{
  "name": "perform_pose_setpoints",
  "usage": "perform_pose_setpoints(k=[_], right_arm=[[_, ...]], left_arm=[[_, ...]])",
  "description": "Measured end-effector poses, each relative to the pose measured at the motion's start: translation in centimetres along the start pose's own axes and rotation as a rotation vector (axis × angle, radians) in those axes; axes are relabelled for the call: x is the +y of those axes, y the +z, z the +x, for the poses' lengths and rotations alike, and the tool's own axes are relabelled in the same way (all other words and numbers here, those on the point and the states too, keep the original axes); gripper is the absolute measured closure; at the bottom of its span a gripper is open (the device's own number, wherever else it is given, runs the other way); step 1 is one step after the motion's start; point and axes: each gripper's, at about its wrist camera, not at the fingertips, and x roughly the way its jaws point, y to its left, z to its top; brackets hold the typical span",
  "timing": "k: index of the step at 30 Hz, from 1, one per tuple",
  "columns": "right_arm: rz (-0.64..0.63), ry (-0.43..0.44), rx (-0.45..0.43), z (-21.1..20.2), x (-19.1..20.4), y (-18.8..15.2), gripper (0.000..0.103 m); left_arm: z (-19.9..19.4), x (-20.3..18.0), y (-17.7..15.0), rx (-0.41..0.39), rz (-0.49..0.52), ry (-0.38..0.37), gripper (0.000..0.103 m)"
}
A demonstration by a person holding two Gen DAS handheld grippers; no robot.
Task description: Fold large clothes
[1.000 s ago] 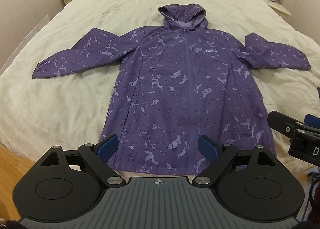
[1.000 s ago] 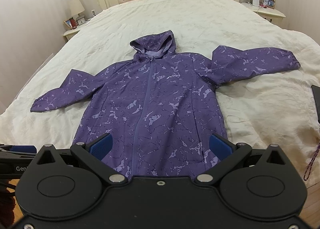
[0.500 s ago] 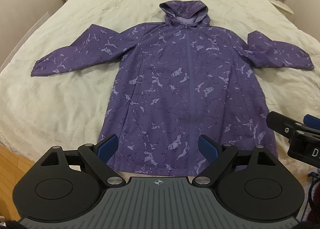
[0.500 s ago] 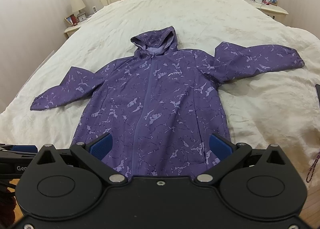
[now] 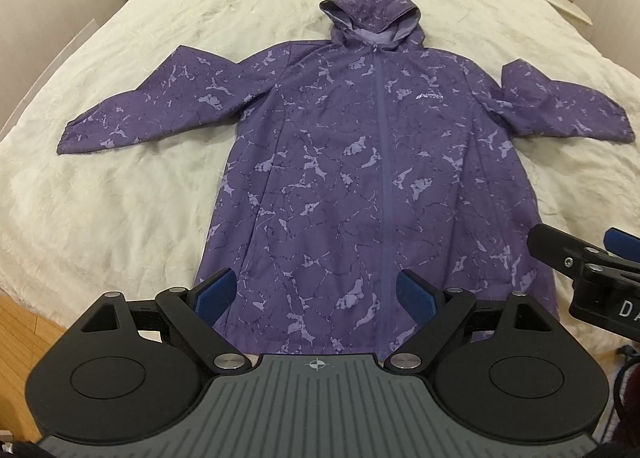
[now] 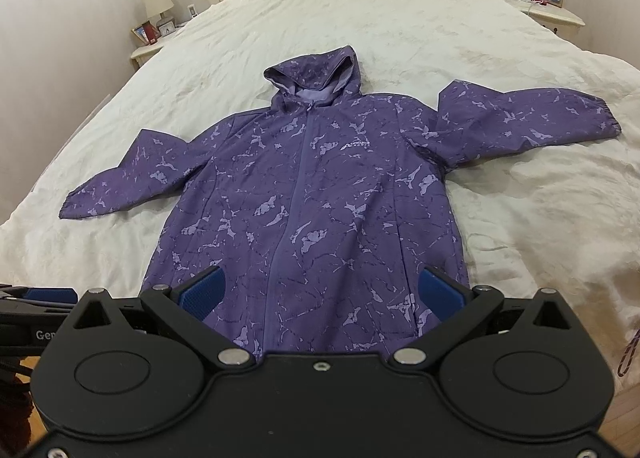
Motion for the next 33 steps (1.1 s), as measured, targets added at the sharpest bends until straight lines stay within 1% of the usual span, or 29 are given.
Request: perform_pose_setpoints(k=[7, 17, 21, 23, 26, 28, 31, 33], right_arm=[[-0.007, 0.004, 0.019, 1.2, 0.3, 0.9, 0.001], [-0.006, -0.002, 0.051, 4.0, 1.4, 3.2, 0.001], [-0.005, -0.004, 0.052, 5.5, 2.0, 4.6, 0.001], [-0.002, 0.005, 0.034, 6.2, 2.3, 5.3, 0.001], [-0.008, 0.028, -0.024, 7.2, 3.0, 6.3, 0.001], [-0.021, 0.048, -0.054, 8.0, 3.6, 6.9, 0.001], [-0.042, 0.051, -0.056, 9.7, 4.5, 8.3, 0.001], [-0.045, 0.054, -0.043, 10.7, 5.2, 9.1, 0.001]], left_arm=[[0.9, 0.4, 1.2, 0.017, -0.002, 0.001, 0.016], [3.2, 2.0, 4.5, 0.042, -0.008, -0.006, 0.016], [4.2, 3.4, 6.3, 0.027, -0.02, -0.009, 0.016], [4.7, 4.4, 7.2, 0.009, -0.036, -0.016, 0.017], [5.8, 6.5, 8.6, -0.023, -0.084, -0.056, 0.017], [6.8, 8.4, 9.5, -0.039, -0.137, -0.098, 0.017], [8.7, 11.5, 10.5, -0.06, -0.224, -0.177, 0.017], [10.3, 13.5, 11.2, -0.07, -0.246, -0.236, 0.017]])
